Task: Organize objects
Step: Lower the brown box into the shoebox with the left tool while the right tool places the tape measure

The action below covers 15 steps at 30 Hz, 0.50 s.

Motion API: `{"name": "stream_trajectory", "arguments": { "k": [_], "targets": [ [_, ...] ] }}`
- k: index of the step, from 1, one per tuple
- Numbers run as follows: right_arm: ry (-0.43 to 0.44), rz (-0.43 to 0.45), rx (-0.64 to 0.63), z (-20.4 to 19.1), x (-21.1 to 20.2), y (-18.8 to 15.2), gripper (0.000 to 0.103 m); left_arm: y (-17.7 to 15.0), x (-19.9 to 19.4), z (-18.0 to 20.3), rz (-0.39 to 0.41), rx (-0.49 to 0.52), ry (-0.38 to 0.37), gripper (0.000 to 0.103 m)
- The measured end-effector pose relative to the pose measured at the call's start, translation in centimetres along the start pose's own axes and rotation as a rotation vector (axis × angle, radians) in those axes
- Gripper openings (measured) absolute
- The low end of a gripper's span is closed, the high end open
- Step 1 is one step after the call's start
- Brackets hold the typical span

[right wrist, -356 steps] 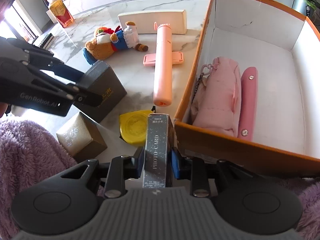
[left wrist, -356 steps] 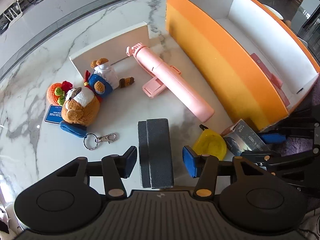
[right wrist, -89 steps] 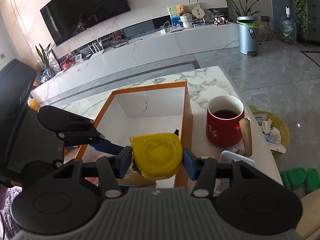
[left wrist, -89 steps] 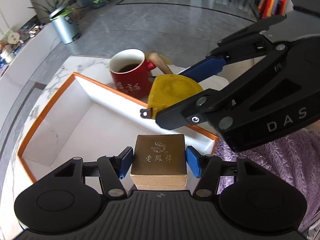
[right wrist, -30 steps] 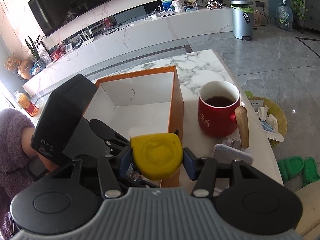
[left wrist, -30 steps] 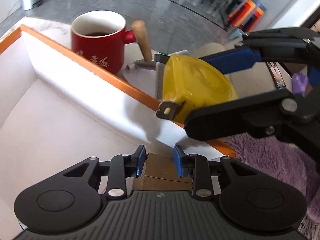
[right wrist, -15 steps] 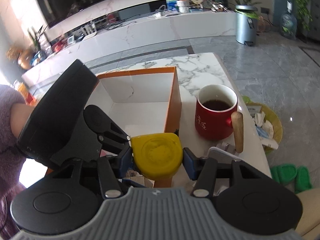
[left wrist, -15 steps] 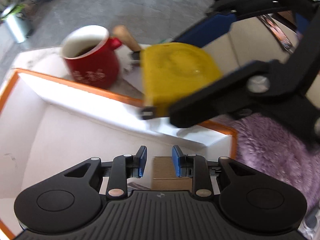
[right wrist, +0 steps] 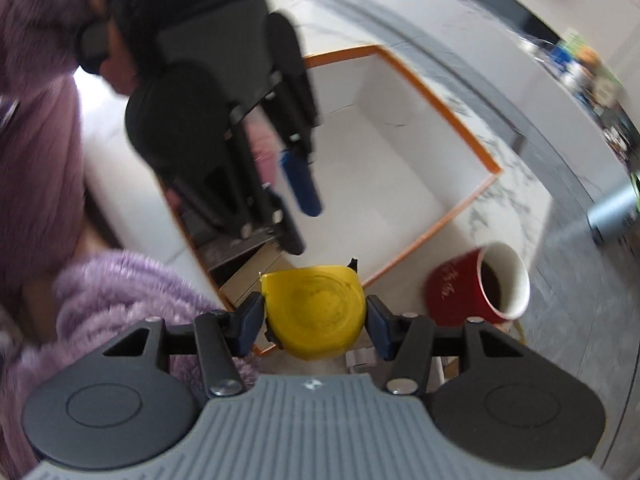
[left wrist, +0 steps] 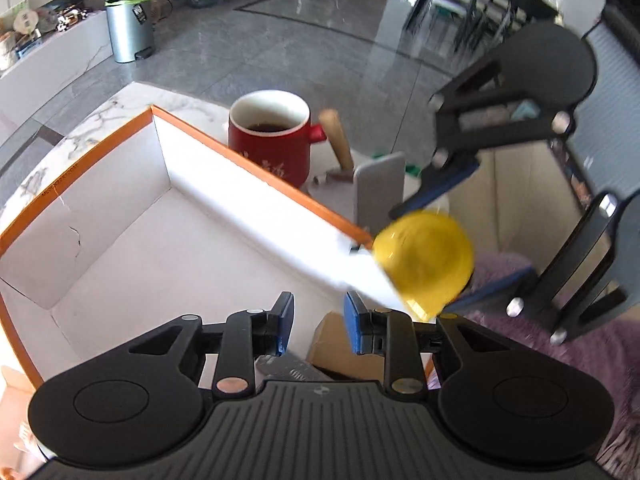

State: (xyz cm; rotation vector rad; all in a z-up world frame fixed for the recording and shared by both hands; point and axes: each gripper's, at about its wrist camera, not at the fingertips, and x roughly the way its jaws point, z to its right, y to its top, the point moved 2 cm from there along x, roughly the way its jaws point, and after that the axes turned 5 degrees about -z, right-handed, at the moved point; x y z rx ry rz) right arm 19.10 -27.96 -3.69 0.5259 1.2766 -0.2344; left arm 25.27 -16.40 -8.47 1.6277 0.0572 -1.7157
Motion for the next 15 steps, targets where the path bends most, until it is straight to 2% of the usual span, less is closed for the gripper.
{"name": "stream_trajectory", "arguments": {
  "k": [4, 7, 13, 15],
  "targets": [
    [0.014, -0.102, -0.127, -0.1, 1.0, 1.8, 0.057, 0.9, 1.5, 1.8, 0.007, -0.026, -0.025, 0.026],
    [0.021, -0.137, -0.200, -0.1, 1.5, 2.4, 0.056, 0.4, 1.6, 1.9, -0.007, -0.036, -0.038, 0.023],
    [0.044, -0.237, -0.334, -0.4, 3.0, 3.3, 0.057, -0.4, 2.5, 2.3, -0.047, -0.018, -0.021, 0.022],
    [0.075, -0.280, -0.369, -0.4, 3.4, 3.9, 0.057, -0.8, 2.4, 2.1, -0.048, -0.019, -0.031, 0.022]
  ]
}}
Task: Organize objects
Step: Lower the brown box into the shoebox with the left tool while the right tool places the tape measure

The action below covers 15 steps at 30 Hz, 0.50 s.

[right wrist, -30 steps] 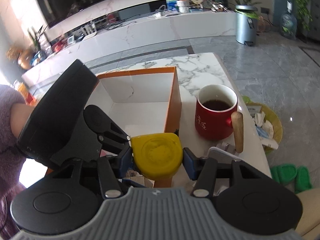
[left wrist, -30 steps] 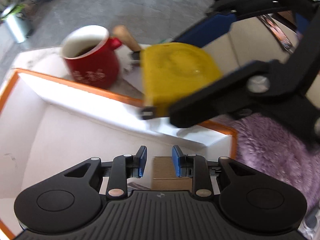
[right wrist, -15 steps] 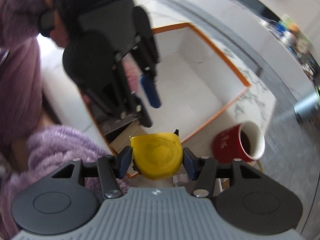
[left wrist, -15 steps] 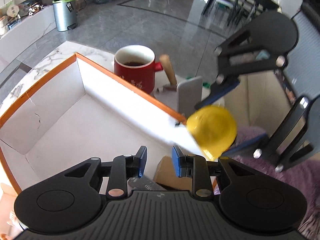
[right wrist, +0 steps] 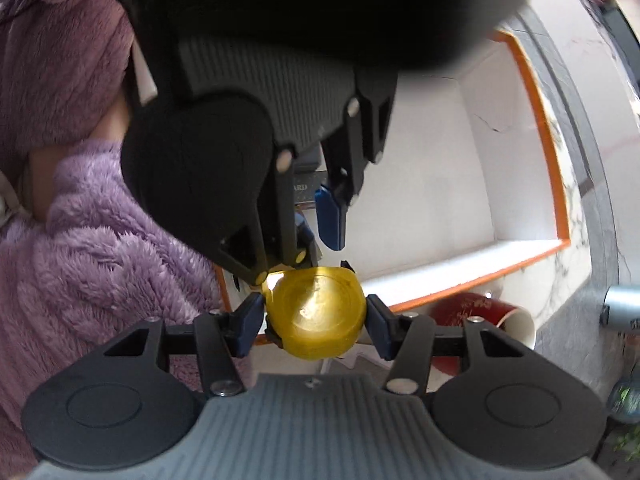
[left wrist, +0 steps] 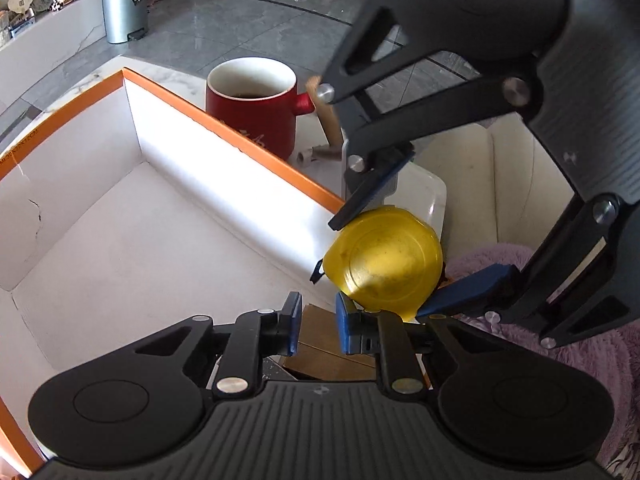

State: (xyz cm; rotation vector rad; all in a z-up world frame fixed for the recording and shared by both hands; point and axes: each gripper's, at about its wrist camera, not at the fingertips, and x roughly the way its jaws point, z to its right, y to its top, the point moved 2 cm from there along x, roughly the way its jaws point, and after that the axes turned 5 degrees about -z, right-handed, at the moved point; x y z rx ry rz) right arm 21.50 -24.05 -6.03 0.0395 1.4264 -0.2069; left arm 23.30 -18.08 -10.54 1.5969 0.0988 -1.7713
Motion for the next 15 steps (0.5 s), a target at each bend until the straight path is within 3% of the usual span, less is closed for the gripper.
{"name": "stream_trajectory", "arguments": {
  "k": [6, 15],
  "targets": [
    [0.067, -0.111, -0.145, 0.4, 0.8, 1.1, 0.057, -2.0, -1.8, -1.0, 0.031, 0.021, -0.044, 0.022],
    [0.170, -0.192, -0.203, 1.2, 2.0, 1.9, 0.057, -2.7, -1.7, -1.8, 0.055, -0.022, -0.087, 0.022]
  ]
}}
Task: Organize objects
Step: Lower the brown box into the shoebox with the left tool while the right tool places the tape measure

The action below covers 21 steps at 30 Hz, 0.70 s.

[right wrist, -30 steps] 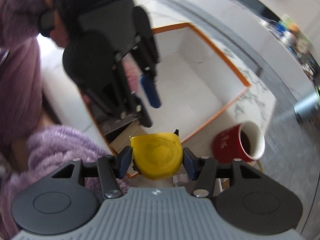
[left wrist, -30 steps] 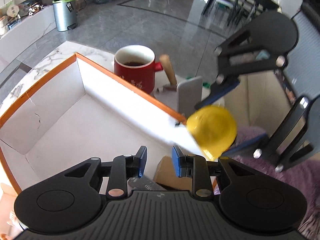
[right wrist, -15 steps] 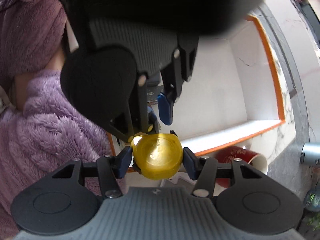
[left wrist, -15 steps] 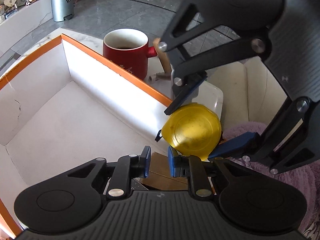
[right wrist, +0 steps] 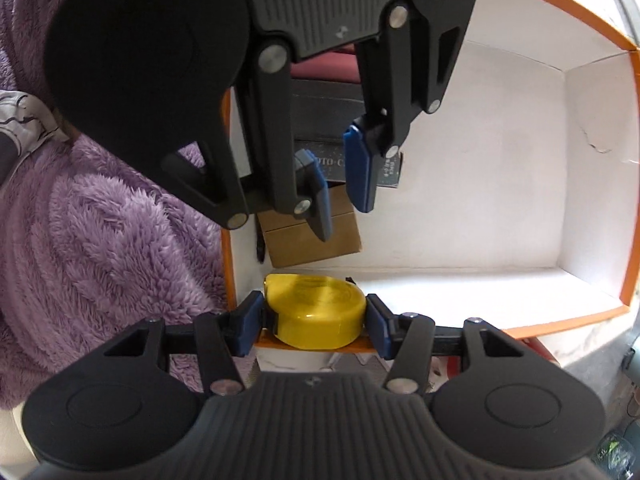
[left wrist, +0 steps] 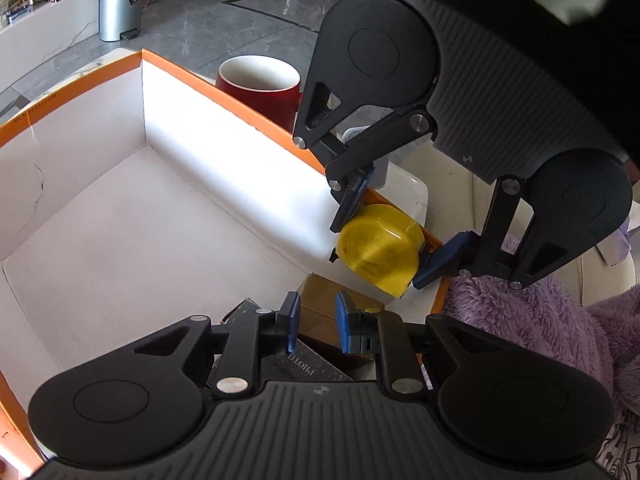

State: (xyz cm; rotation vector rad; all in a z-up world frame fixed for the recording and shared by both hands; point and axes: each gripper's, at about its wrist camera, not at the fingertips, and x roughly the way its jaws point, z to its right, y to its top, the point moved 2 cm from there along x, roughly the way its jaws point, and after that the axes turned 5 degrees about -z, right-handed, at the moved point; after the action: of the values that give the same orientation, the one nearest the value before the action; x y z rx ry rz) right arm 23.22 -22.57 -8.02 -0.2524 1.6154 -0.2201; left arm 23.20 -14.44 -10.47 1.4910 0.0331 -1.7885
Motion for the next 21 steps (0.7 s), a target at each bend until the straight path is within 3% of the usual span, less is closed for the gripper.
{"name": "stream_trajectory", "arguments": {
  "k": [5, 9, 14, 15, 19, 21],
  "targets": [
    [0.036, -0.015, -0.008, 0.8, -0.2, -0.1, 0.057, 0.0, 0.1, -0.4, 0.010, -0.024, -0.029, 0.022],
    [0.023, -0.036, -0.039, 1.3, -0.6, 0.0, 0.046, -0.2, 0.2, -1.0, 0.017, -0.065, -0.062, 0.022],
    [0.036, -0.027, -0.044, 1.9, -1.0, -0.4, 0.044, -0.4, -0.2, -1.0, 0.028, -0.061, -0.066, 0.022],
    [0.025, -0.022, -0.031, 2.2, -1.2, -0.6, 0.042, -0.4, -0.4, -0.9, 0.033, -0.054, -0.064, 0.022],
    [-0.021, 0.003, 0.026, 3.4, -1.8, -1.3, 0.016, -0.1, -1.4, -0.8, 0.038, -0.052, -0.010, 0.022],
    [-0.043, -0.003, 0.020, 3.6, -1.5, -1.2, 0.015, -0.1, -2.0, -0.6, 0.041, -0.042, 0.008, 0.022]
  ]
}}
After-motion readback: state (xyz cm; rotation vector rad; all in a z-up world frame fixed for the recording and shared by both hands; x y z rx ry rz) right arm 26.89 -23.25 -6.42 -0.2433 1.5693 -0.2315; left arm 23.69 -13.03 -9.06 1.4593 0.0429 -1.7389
